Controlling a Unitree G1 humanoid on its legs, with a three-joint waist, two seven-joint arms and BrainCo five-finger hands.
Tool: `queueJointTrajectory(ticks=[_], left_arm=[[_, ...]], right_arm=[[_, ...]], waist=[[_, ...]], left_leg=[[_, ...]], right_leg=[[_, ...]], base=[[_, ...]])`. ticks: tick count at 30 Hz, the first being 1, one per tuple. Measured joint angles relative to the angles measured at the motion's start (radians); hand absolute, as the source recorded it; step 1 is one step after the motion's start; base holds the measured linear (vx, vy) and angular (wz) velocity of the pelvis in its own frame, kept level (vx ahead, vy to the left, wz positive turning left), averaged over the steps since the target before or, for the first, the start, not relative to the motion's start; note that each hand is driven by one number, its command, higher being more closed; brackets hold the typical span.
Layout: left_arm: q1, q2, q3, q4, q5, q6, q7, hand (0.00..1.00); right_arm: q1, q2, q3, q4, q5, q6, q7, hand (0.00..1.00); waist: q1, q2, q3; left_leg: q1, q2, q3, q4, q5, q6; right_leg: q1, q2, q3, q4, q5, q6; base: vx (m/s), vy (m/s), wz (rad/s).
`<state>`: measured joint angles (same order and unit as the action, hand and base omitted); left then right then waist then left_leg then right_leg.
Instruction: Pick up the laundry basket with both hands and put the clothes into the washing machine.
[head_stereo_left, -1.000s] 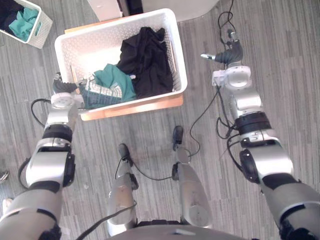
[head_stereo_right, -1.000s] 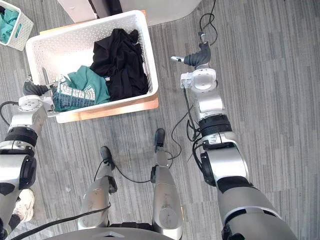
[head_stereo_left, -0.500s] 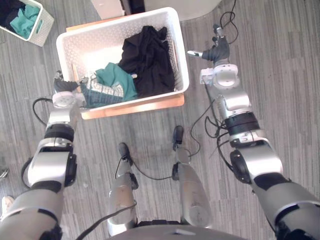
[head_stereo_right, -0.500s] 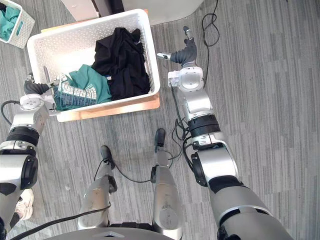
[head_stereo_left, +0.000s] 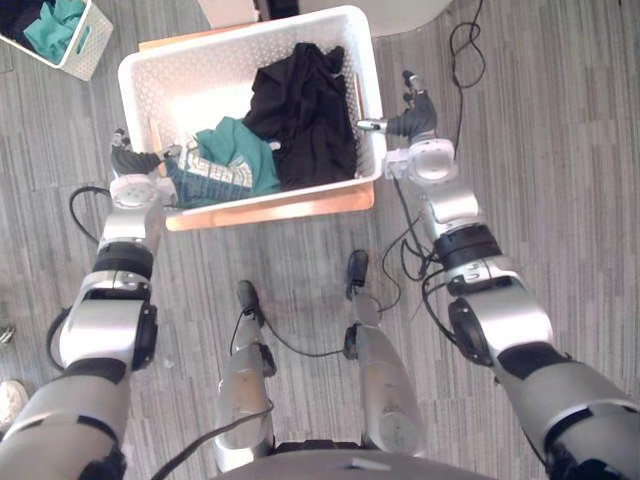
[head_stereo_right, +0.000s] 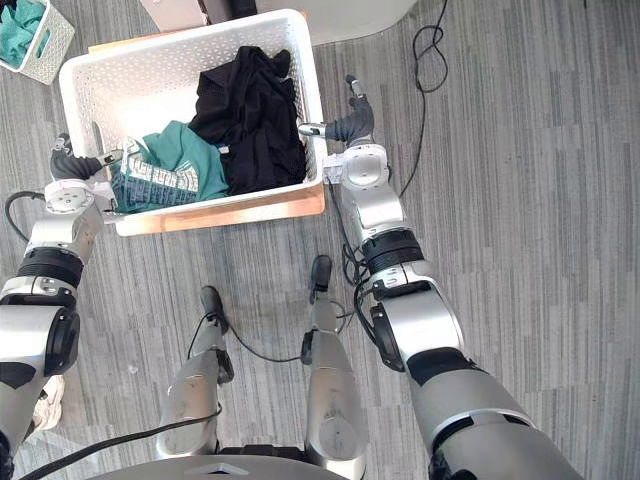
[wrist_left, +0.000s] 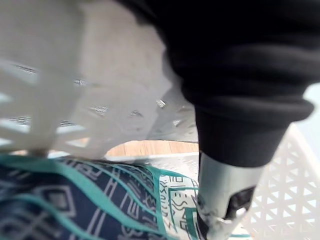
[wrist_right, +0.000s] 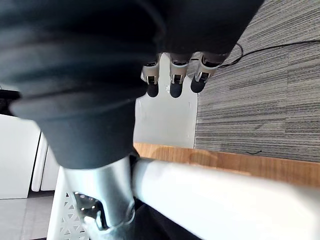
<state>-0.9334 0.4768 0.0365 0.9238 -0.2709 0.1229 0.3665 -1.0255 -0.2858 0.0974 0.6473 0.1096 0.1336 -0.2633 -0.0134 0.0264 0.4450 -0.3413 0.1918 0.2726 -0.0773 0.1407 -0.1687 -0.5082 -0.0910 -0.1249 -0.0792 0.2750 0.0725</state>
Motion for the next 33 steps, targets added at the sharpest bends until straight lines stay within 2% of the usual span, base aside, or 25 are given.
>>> queueJointTrajectory(ticks=[3, 8, 9, 10, 16, 21, 28, 33], left_arm=[[-0.004, 0.003, 0.000, -0.001, 0.000, 0.000, 0.001, 0.00], [-0.010, 0.008, -0.001, -0.001, 0.000, 0.000, 0.007, 0.00], [-0.011, 0.008, -0.001, -0.001, 0.000, 0.000, 0.007, 0.00], [-0.012, 0.009, -0.002, -0.001, 0.001, 0.000, 0.007, 1.00], [-0.013, 0.014, -0.021, 0.001, 0.001, 0.000, 0.005, 1.00], [-0.014, 0.018, -0.035, 0.004, 0.002, 0.000, -0.001, 1.00], [-0.019, 0.022, -0.039, 0.017, 0.023, 0.024, -0.003, 1.00], [-0.026, 0.027, -0.039, 0.031, 0.040, 0.026, -0.010, 1.00]], right_arm=[[0.000, 0.002, 0.000, 0.008, -0.006, 0.001, 0.000, 0.00], [0.000, 0.007, 0.021, 0.047, -0.081, 0.010, 0.002, 0.00], [0.000, 0.008, 0.021, 0.050, -0.081, 0.012, 0.002, 1.00], [0.000, 0.009, 0.021, 0.052, -0.086, 0.015, 0.004, 1.00], [-0.006, 0.007, 0.058, 0.081, -0.154, 0.015, 0.037, 1.00], [-0.019, 0.001, 0.087, 0.081, -0.165, 0.015, 0.042, 1.00], [-0.047, 0.001, 0.131, 0.080, -0.236, 0.025, 0.045, 1.00], [-0.068, 0.000, 0.164, 0.077, -0.282, 0.038, 0.062, 1.00]], waist=[[0.002, 0.000, 0.000], [0.004, 0.000, 0.000], [0.004, 0.000, 0.000], [0.004, 0.000, 0.000], [0.004, 0.000, 0.000], [0.004, 0.000, 0.000], [0.004, -0.001, 0.000], [0.004, -0.011, -0.003]], left_leg=[[-0.007, 0.000, 0.000, 0.000, 0.005, 0.001], [-0.014, 0.000, 0.000, -0.001, 0.010, 0.000], [-0.014, 0.000, 0.000, -0.001, 0.011, 0.000], [-0.015, 0.000, 0.000, -0.001, 0.011, 0.000], [-0.015, 0.000, 0.000, -0.001, 0.013, -0.001], [-0.014, 0.000, 0.000, -0.001, 0.015, -0.001], [-0.008, 0.004, 0.003, 0.000, 0.015, -0.001], [-0.002, 0.010, 0.004, 0.000, 0.017, -0.004]], right_leg=[[-0.007, 0.000, 0.001, 0.000, 0.002, -0.001], [-0.015, 0.001, 0.003, 0.000, 0.006, -0.002], [-0.015, 0.001, 0.003, 0.000, 0.006, -0.003], [-0.016, 0.001, 0.003, 0.000, 0.006, -0.003], [-0.016, 0.001, 0.003, 0.000, 0.008, -0.003], [-0.016, 0.001, 0.004, 0.000, 0.011, -0.005], [-0.012, 0.005, 0.006, 0.000, 0.014, -0.008], [-0.008, 0.012, 0.007, 0.001, 0.017, -0.011]], base=[[-0.02, 0.020, 0.00], [-0.04, 0.036, -0.01], [-0.03, 0.034, 0.01], [0.00, 0.000, 0.00], [-0.03, 0.038, 0.00], [-0.03, 0.040, -0.01], [-0.02, 0.028, -0.01], [0.00, 0.000, -0.01]])
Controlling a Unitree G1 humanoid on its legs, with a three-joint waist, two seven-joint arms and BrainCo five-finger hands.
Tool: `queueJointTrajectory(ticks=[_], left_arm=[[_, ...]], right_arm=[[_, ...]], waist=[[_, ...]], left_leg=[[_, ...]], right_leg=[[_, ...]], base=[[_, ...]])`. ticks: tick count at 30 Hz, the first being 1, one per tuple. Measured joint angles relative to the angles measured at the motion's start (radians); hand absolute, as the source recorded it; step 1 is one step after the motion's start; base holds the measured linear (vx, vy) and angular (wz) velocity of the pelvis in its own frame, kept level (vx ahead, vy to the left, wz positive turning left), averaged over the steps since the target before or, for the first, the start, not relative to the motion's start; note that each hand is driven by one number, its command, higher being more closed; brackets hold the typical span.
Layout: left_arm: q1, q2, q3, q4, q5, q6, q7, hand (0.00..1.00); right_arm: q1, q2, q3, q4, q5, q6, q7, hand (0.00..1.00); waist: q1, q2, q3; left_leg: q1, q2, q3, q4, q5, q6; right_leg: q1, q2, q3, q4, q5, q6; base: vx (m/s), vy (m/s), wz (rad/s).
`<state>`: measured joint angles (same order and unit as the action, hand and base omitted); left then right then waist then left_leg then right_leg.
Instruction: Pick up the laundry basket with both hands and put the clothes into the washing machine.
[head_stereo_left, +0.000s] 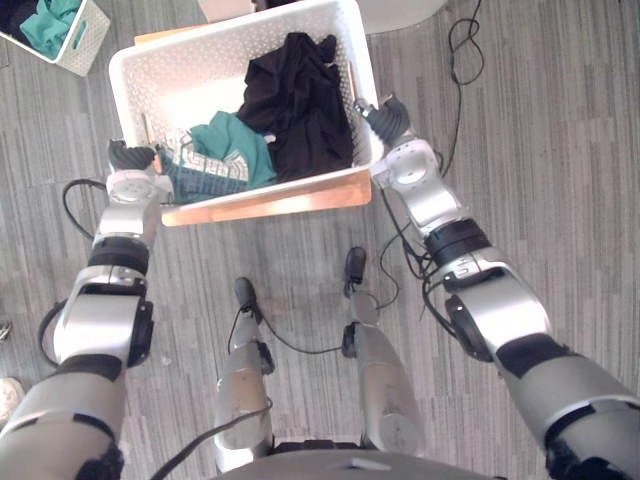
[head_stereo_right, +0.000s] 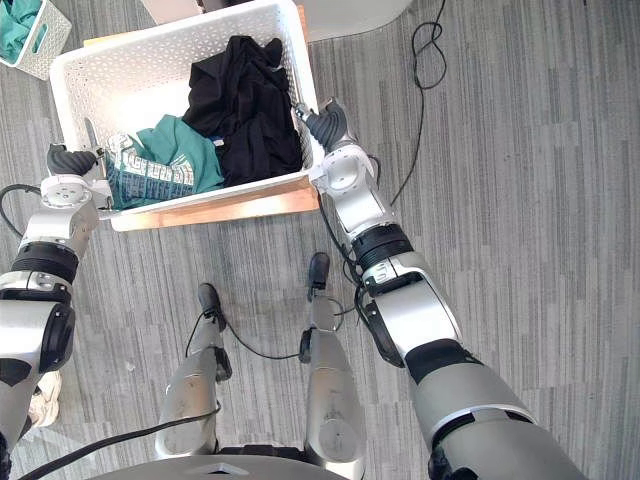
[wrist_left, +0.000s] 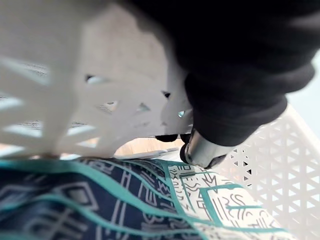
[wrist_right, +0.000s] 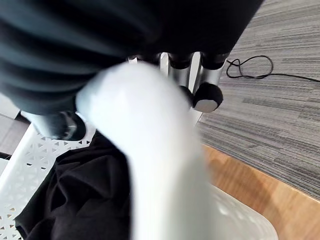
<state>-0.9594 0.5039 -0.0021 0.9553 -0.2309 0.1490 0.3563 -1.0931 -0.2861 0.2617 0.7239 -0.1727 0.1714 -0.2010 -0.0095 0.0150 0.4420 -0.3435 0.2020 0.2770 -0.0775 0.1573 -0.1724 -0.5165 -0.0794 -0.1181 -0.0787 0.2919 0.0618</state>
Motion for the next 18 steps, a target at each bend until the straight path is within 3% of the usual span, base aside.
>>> queueJointTrajectory(ticks=[7, 18], left_arm=[[0.001, -0.002, 0.002, 0.001, 0.013, 0.006, -0.012, 1.00], [-0.001, -0.009, 0.000, 0.000, 0.038, 0.004, -0.013, 1.00]], right_arm=[[-0.021, -0.005, 0.034, 0.000, -0.123, 0.029, 0.030, 1.00], [-0.060, -0.041, 0.092, 0.046, -0.265, 0.029, 0.114, 1.00]], waist=[[0.000, -0.020, 0.003], [0.001, -0.020, 0.003]], left_leg=[[0.014, 0.002, -0.001, 0.000, 0.000, -0.001], [0.012, 0.004, -0.006, 0.000, 0.001, -0.002]], right_leg=[[0.016, 0.001, -0.002, 0.000, 0.000, 0.000], [0.018, 0.003, -0.007, 0.000, 0.000, 0.000]], base=[[-0.01, 0.016, 0.01], [-0.03, 0.046, 0.01]])
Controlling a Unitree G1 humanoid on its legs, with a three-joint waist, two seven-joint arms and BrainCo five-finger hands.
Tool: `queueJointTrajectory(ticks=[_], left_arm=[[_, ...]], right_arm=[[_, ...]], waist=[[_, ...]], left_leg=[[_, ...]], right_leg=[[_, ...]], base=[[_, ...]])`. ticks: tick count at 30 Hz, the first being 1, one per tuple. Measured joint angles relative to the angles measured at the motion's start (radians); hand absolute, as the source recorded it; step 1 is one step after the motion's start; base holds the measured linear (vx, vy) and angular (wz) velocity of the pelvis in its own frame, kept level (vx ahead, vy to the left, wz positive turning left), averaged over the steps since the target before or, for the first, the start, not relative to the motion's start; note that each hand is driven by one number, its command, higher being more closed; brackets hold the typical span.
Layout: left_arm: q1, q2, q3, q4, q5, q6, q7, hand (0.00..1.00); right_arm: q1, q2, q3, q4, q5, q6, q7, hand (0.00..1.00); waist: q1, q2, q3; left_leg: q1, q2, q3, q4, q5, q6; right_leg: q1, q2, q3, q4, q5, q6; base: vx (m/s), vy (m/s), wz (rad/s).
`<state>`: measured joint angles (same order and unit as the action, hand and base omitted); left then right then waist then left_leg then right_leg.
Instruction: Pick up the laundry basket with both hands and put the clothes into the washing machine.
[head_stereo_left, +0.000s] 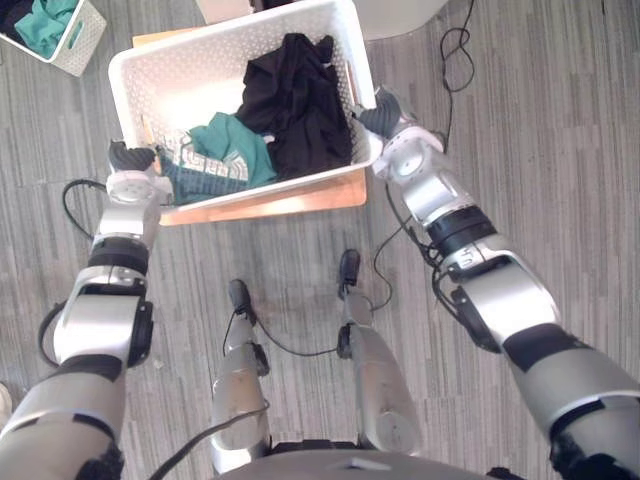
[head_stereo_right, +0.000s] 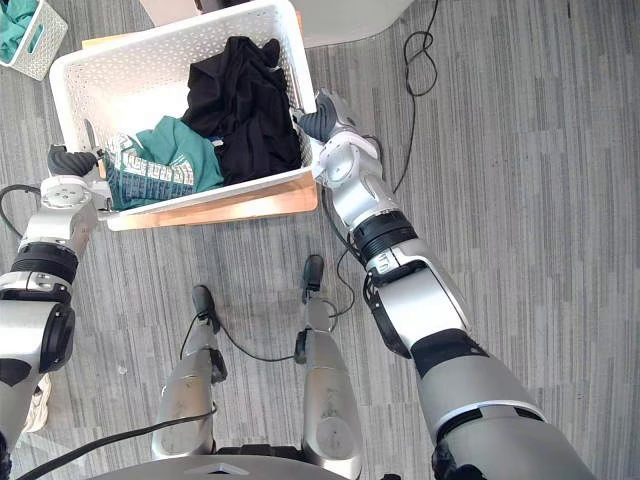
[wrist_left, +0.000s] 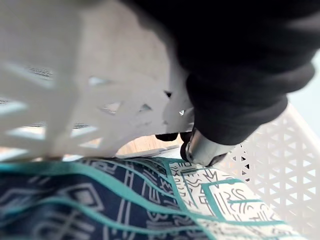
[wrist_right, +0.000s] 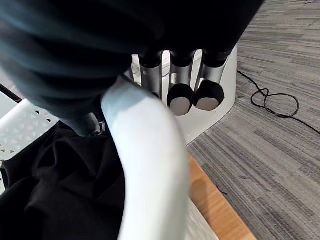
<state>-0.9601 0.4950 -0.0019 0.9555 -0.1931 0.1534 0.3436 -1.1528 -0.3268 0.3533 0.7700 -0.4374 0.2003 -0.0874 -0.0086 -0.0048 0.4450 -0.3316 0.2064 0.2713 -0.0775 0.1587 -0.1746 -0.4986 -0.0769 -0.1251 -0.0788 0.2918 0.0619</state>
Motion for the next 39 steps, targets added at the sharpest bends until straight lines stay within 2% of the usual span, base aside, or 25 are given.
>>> queueJointTrajectory(ticks=[4, 7, 15, 20, 29, 32, 39], left_arm=[[0.000, -0.006, -0.001, 0.002, 0.000, 0.001, 0.000, 1.00], [0.000, -0.007, -0.001, 0.002, -0.002, 0.001, -0.003, 1.00], [0.025, -0.016, -0.045, -0.003, -0.079, 0.002, -0.030, 1.00], [0.192, -0.035, -0.050, -0.151, -0.152, 0.001, -0.038, 1.00], [0.540, -0.059, -0.012, -0.528, -0.238, -0.007, -0.049, 1.00], [0.655, -0.095, 0.007, -0.611, -0.237, -0.023, -0.074, 1.00], [0.863, -0.191, 0.007, -0.636, -0.233, -0.022, -0.134, 1.00]], right_arm=[[0.000, 0.003, -0.001, 0.029, 0.007, -0.001, 0.001, 1.00], [0.004, 0.007, -0.005, 0.031, 0.060, -0.001, -0.011, 1.00], [0.167, 0.045, -0.095, -0.074, 0.291, 0.003, -0.071, 1.00], [0.338, 0.054, -0.132, -0.254, 0.389, 0.014, -0.102, 1.00], [0.555, 0.043, -0.153, -0.530, 0.401, 0.015, -0.096, 1.00], [0.637, 0.046, -0.171, -0.566, 0.401, 0.008, -0.064, 1.00], [0.850, 0.073, -0.217, -0.565, 0.390, 0.003, 0.000, 1.00]], waist=[[-0.001, 0.000, 0.000], [-0.001, 0.000, 0.000], [-0.001, 0.000, 0.000], [-0.005, 0.000, 0.000], [0.000, 0.000, -0.001], [0.007, 0.000, -0.045], [0.008, 0.002, -0.190]], left_leg=[[0.005, 0.000, -0.004, 0.000, 0.000, 0.000], [0.005, 0.000, -0.005, 0.000, 0.000, 0.000], [0.037, 0.000, -0.013, 0.000, -0.002, 0.001], [0.081, 0.000, -0.013, 0.009, -0.013, 0.001], [0.191, 0.011, -0.025, 0.112, -0.097, 0.001], [0.222, 0.011, -0.027, 0.110, -0.109, 0.001], [0.286, 0.010, -0.031, 0.094, -0.129, 0.001]], right_leg=[[0.008, 0.000, -0.002, 0.000, -0.001, 0.001], [0.009, 0.000, -0.002, 0.000, -0.001, 0.001], [0.046, -0.001, -0.002, 0.000, -0.005, 0.004], [0.089, -0.002, 0.001, 0.005, -0.018, 0.003], [0.221, -0.005, -0.001, 0.068, -0.085, 0.002], [0.258, -0.005, -0.007, 0.059, -0.091, 0.006], [0.347, -0.004, -0.023, 0.016, -0.097, 0.015]], base=[[-0.03, 0.048, 0.03], [-0.03, 0.048, 0.01], [-0.02, 0.051, 0.02], [-0.02, 0.051, -0.01], [0.01, 0.061, 0.00], [0.03, 0.048, 0.04], [0.06, 0.037, 0.04]])
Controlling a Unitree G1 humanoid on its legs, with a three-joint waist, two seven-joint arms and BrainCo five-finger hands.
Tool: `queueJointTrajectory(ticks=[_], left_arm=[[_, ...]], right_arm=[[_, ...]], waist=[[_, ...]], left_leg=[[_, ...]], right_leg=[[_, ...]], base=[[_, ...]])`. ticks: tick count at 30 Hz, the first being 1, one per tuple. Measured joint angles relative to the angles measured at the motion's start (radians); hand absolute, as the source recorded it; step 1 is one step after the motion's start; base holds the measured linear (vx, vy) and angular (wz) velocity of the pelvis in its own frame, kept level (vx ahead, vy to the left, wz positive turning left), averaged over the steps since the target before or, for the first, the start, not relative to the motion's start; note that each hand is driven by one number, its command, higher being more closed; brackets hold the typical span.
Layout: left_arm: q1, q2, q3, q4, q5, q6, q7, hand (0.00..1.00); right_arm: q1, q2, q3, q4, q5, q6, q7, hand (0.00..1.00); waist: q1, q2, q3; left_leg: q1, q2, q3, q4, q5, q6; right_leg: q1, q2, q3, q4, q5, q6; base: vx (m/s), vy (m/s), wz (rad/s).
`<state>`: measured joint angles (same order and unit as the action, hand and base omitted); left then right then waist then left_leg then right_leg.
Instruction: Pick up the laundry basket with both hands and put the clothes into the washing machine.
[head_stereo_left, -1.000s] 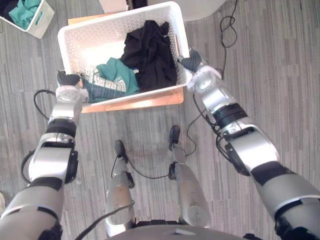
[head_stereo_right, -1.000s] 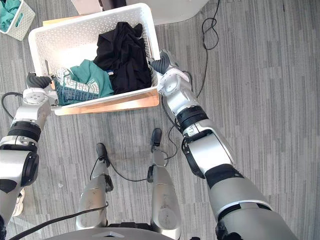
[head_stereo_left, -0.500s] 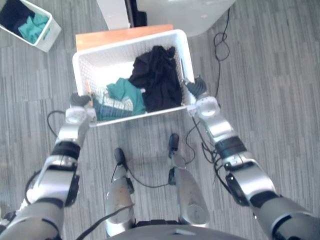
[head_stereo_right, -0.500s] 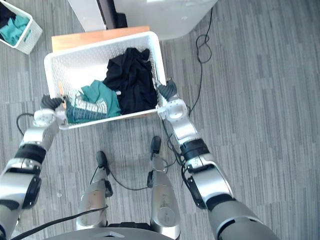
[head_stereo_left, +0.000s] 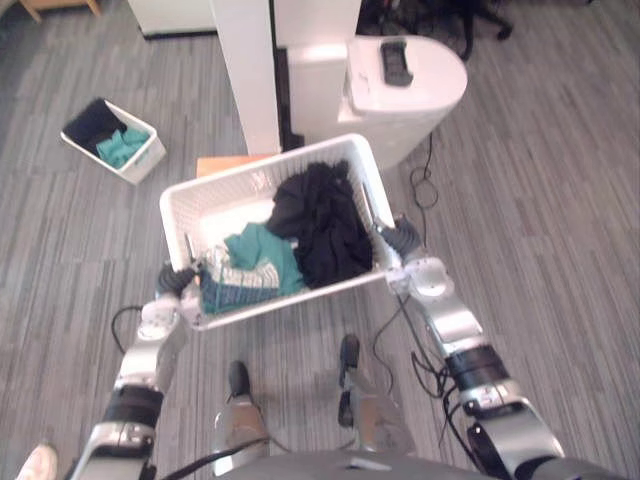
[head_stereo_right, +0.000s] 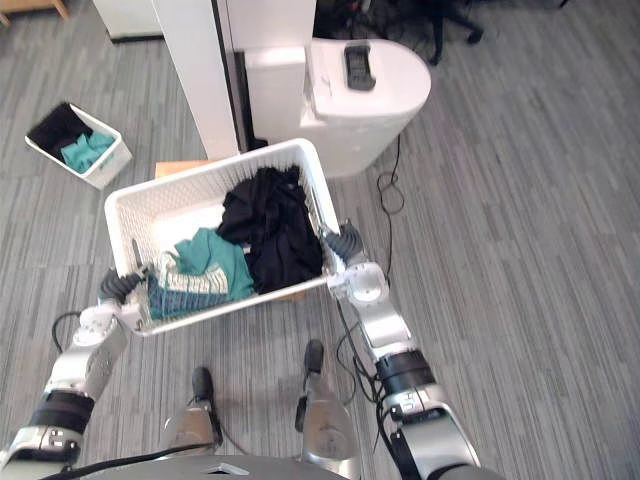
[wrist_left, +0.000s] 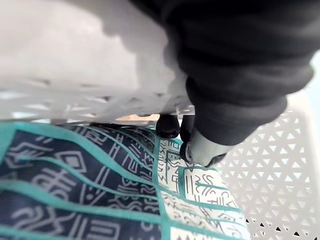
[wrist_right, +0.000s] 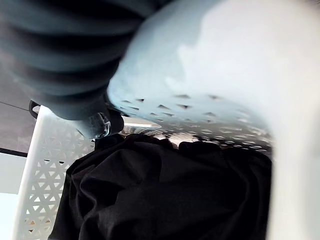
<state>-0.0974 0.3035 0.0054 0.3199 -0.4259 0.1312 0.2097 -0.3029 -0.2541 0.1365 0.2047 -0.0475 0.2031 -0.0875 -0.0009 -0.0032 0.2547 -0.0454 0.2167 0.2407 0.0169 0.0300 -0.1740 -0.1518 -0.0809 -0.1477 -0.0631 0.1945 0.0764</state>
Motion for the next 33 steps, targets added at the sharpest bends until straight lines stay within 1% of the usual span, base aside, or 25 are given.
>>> queueJointTrajectory(ticks=[4, 5, 7, 9, 10, 12, 13, 14, 15, 16, 17, 18, 19, 20, 21, 22, 23, 24, 25, 26, 27, 28, 29, 31, 33], left_arm=[[0.101, -0.062, 0.003, -0.024, 0.017, 0.001, -0.016, 1.00], [0.133, -0.082, 0.004, -0.024, 0.017, 0.001, -0.017, 1.00], [0.167, -0.104, 0.004, -0.023, 0.017, 0.003, -0.019, 1.00], [0.212, -0.130, 0.004, -0.017, 0.017, 0.006, -0.023, 1.00], [0.237, -0.143, 0.003, -0.016, 0.017, 0.007, -0.023, 1.00], [0.258, -0.157, 0.005, -0.010, 0.017, 0.009, -0.025, 1.00], [0.256, -0.166, 0.005, 0.008, 0.017, 0.010, -0.031, 1.00], [0.256, -0.170, 0.004, 0.011, 0.017, 0.011, -0.031, 1.00], [0.259, -0.177, 0.004, 0.013, 0.017, 0.012, -0.035, 1.00], [0.259, -0.179, 0.005, 0.012, 0.016, 0.012, -0.040, 1.00], [0.259, -0.178, 0.007, 0.010, 0.016, 0.012, -0.041, 1.00], [0.260, -0.170, 0.020, 0.009, 0.016, 0.012, -0.042, 1.00], [0.264, -0.172, 0.034, 0.006, 0.015, 0.011, -0.043, 1.00], [0.279, -0.182, 0.035, 0.004, 0.015, 0.011, -0.043, 1.00], [0.288, -0.183, 0.034, 0.004, 0.015, 0.011, -0.043, 1.00], [0.287, -0.177, 0.035, 0.003, 0.015, 0.011, -0.043, 1.00], [0.288, -0.174, 0.036, 0.003, 0.015, 0.011, -0.043, 1.00], [0.289, -0.172, 0.035, 0.002, 0.015, 0.011, -0.043, 1.00], [0.288, -0.175, 0.035, -0.007, 0.015, 0.011, -0.043, 1.00], [0.286, -0.177, 0.034, -0.021, 0.015, 0.011, -0.043, 1.00], [0.283, -0.177, 0.030, -0.032, 0.015, 0.011, -0.044, 1.00], [0.270, -0.171, 0.029, -0.034, 0.015, 0.013, -0.044, 1.00], [0.272, -0.157, 0.018, -0.033, 0.015, 0.018, -0.043, 1.00], [0.262, -0.152, 0.002, -0.034, 0.015, 0.018, -0.043, 1.00], [0.252, -0.146, -0.014, -0.036, 0.015, 0.018, -0.044, 1.00]], right_arm=[[0.103, 0.012, -0.025, -0.001, -0.039, -0.003, 0.023, 1.00], [0.130, 0.012, -0.025, -0.001, -0.041, -0.004, 0.025, 1.00], [0.159, 0.012, -0.027, -0.001, -0.047, -0.004, 0.036, 1.00], [0.197, 0.011, -0.031, -0.001, -0.069, -0.004, 0.057, 1.00], [0.217, 0.010, -0.030, -0.001, -0.073, -0.004, 0.061, 1.00], [0.237, 0.009, -0.030, 0.000, -0.075, -0.004, 0.063, 1.00], [0.243, 0.005, -0.031, 0.001, -0.075, -0.004, 0.063, 1.00], [0.245, 0.002, -0.032, 0.001, -0.075, -0.004, 0.063, 1.00], [0.245, -0.005, -0.031, 0.004, -0.075, -0.004, 0.064, 1.00], [0.243, -0.006, -0.030, 0.004, -0.075, -0.005, 0.064, 1.00], [0.239, -0.007, -0.029, 0.004, -0.075, -0.007, 0.064, 1.00], [0.237, 0.009, -0.024, 0.004, -0.072, -0.010, 0.063, 1.00], [0.228, 0.009, -0.020, 0.006, -0.069, -0.014, 0.064, 1.00], [0.226, 0.009, -0.010, 0.006, -0.069, -0.014, 0.064, 1.00], [0.230, 0.010, 0.000, 0.007, -0.069, -0.013, 0.063, 1.00], [0.231, 0.017, 0.000, 0.007, -0.068, -0.013, 0.063, 1.00], [0.231, 0.019, 0.000, 0.006, -0.068, -0.013, 0.063, 1.00], [0.231, 0.020, 0.001, 0.006, -0.068, -0.013, 0.063, 1.00], [0.231, 0.018, -0.005, 0.005, -0.069, -0.013, 0.062, 1.00], [0.230, 0.018, -0.018, 0.003, -0.069, -0.013, 0.062, 1.00], [0.229, 0.019, -0.028, 0.000, -0.069, -0.013, 0.063, 1.00], [0.229, 0.034, -0.044, 0.000, -0.070, -0.009, 0.062, 1.00], [0.231, 0.042, -0.053, -0.001, -0.070, -0.007, 0.063, 1.00], [0.244, 0.044, -0.066, -0.006, -0.070, -0.004, 0.063, 1.00], [0.267, 0.046, -0.081, -0.037, -0.070, -0.001, 0.063, 1.00]], waist=[[-0.004, 0.008, -0.041], [-0.007, 0.014, -0.059], [-0.010, 0.022, -0.068], [-0.010, 0.043, -0.081], [-0.009, 0.060, -0.091], [-0.007, 0.073, -0.095], [-0.009, 0.079, -0.092], [-0.010, 0.083, -0.091], [-0.006, 0.092, -0.086], [0.000, 0.103, -0.082], [0.003, 0.106, -0.080], [0.003, 0.100, -0.083], [0.011, 0.108, -0.082], [0.019, 0.116, -0.084], [0.015, 0.131, -0.092], [0.005, 0.143, -0.099], [0.002, 0.137, -0.097], [-0.004, 0.131, -0.096], [-0.014, 0.130, -0.098], [-0.020, 0.129, -0.099], [-0.025, 0.128, -0.099], [-0.022, 0.094, -0.085], [-0.033, 0.064, -0.088], [-0.047, 0.048, -0.089], [-0.052, 0.041, -0.085]], left_leg=[[0.047, 0.002, 0.001, 0.008, -0.029, 0.004], [0.046, 0.006, 0.001, 0.021, -0.039, 0.003], [0.046, 0.014, -0.002, 0.048, -0.058, 0.004], [0.023, 0.041, -0.014, 0.129, -0.107, -0.001], [-0.001, 0.064, -0.023, 0.193, -0.138, 0.002], [-0.030, 0.085, -0.041, 0.294, -0.154, 0.023], [-0.075, 0.089, -0.067, 0.389, -0.149, 0.048], [-0.092, 0.091, -0.080, 0.430, -0.144, 0.057], [-0.111, 0.093, -0.100, 0.490, -0.129, 0.077], [-0.122, 0.097, -0.110, 0.523, -0.108, 0.085], [-0.126, 0.097, -0.116, 0.522, -0.093, 0.084], [-0.104, 0.078, -0.132, 0.475, -0.067, 0.048], [-0.113, 0.065, -0.143, 0.610, -0.129, 0.028], [-0.111, 0.047, -0.149, 0.716, -0.162, 0.040], [-0.089, 0.030, -0.155, 0.738, -0.197, 0.047], [-0.053, 0.025, -0.164, 0.673, -0.230, 0.030], [-0.030, 0.017, -0.170, 0.637, -0.244, 0.022], [0.019, 0.011, -0.176, 0.554, -0.284, 0.022], [0.061, 0.007, -0.182, 0.464, -0.329, 0.034], [0.082, 0.002, -0.181, 0.389, -0.353, 0.039], [0.089, -0.003, -0.179, 0.343, -0.369, 0.026], [0.093, -0.036, -0.161, 0.322, -0.349, 0.046], [0.087, -0.073, -0.155, 0.307, -0.335, 0.053], [0.078, -0.107, -0.152, 0.311, -0.330, 0.072], [0.077, -0.135, -0.147, 0.312, -0.326, 0.088]], right_leg=[[0.053, 0.000, 0.002, -0.005, -0.020, 0.002], [0.057, 0.002, 0.002, -0.005, -0.023, 0.002], [0.072, 0.006, 0.001, -0.005, -0.028, 0.002], [0.082, 0.022, -0.002, 0.010, -0.047, -0.002], [0.083, 0.037, -0.005, 0.025, -0.068, -0.008], [0.091, 0.048, -0.012, 0.044, -0.089, -0.017], [0.101, 0.046, -0.026, 0.055, -0.097, -0.019], [0.106, 0.046, -0.029, 0.064, -0.101, -0.023], [0.114, 0.045, -0.031, 0.085, -0.112, -0.027], [0.116, 0.045, -0.030, 0.107, -0.125, -0.029], [0.112, 0.046, -0.028, 0.117, -0.134, -0.032], [0.104, 0.038, -0.015, 0.114, -0.144, -0.047], [0.085, 0.031, -0.003, 0.123, -0.142, -0.054], [0.085, 0.038, 0.010, 0.121, -0.125, -0.065], [0.086, 0.049, 0.017, 0.116, -0.120, -0.061], [0.082, 0.062, 0.023, 0.117, -0.117, -0.062], [0.081, 0.063, 0.029, 0.117, -0.114, -0.064], [0.080, 0.067, 0.031, 0.117, -0.106, -0.060], [0.061, 0.070, 0.031, 0.126, -0.101, -0.054], [0.034, 0.069, 0.036, 0.143, -0.098, -0.049], [0.013, 0.067, 0.040, 0.155, -0.095, -0.046], [-0.004, 0.042, 0.065, 0.167, -0.083, -0.041], [-0.020, 0.017, 0.088, 0.156, -0.053, -0.031], [-0.023, -0.016, 0.104, 0.144, -0.033, -0.019], [-0.023, -0.039, 0.119, 0.138, -0.027, -0.014]], base=[[0.00, 0.000, 0.00], [0.00, 0.000, 0.00], [0.03, 0.007, 0.00], [0.00, 0.000, 0.00], [0.00, 0.000, 0.00], [0.03, -0.005, 0.13], [0.00, -0.021, 0.25], [-0.04, -0.040, 0.24], [-0.05, -0.039, 0.14], [-0.06, -0.039, 0.08], [-0.09, -0.078, 0.11], [-0.10, -0.046, -0.06], [-0.14, -0.037, -0.30], [-0.11, 0.045, -0.43], [-0.09, 0.037, -0.34], [-0.07, 0.048, -0.16], [-0.09, 0.040, -0.14], [-0.13, 0.073, -0.11], [-0.12, 0.093, -0.09], [-0.11, 0.102, -0.05], [-0.13, 0.136, -0.19], [-0.17, 0.145, -0.28], [-0.20, 0.169, -0.27], [-0.15, 0.163, -0.05], [-0.09, 0.129, -0.02]])
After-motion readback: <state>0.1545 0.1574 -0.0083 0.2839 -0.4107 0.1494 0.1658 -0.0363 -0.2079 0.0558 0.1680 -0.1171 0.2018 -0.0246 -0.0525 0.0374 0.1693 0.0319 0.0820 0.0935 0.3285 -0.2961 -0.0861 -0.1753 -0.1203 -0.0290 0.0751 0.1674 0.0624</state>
